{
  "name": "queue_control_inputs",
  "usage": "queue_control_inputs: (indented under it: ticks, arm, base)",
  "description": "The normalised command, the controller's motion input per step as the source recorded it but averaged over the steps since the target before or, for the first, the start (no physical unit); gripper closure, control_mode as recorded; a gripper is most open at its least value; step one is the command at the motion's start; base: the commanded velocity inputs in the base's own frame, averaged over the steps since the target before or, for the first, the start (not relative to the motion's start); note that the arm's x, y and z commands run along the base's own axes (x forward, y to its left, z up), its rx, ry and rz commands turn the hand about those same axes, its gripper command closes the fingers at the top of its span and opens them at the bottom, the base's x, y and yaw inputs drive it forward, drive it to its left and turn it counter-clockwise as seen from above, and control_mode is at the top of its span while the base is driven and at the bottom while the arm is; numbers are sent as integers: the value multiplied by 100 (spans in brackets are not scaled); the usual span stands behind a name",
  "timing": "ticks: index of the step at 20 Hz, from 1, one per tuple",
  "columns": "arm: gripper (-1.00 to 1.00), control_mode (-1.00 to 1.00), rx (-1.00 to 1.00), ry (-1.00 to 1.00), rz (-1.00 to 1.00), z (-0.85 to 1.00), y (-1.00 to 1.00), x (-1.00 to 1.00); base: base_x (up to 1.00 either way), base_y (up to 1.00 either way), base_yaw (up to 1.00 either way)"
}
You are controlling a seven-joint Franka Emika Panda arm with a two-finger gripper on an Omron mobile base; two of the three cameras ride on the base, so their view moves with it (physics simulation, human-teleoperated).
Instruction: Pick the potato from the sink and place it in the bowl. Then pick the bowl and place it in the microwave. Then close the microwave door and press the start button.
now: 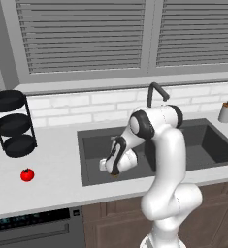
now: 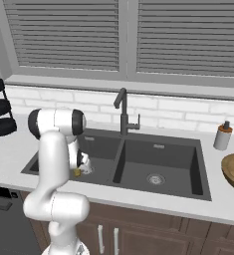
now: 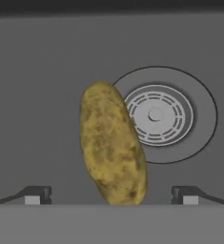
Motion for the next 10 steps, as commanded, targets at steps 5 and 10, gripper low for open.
queue_control_inputs:
  ticks: [5, 10]
  arm:
    - [-100, -100, 0, 0, 0, -25, 0, 16]
    - [-100, -100, 0, 0, 0, -19, 0, 14]
  base:
    - [0, 0, 0]
    - [0, 0, 0]
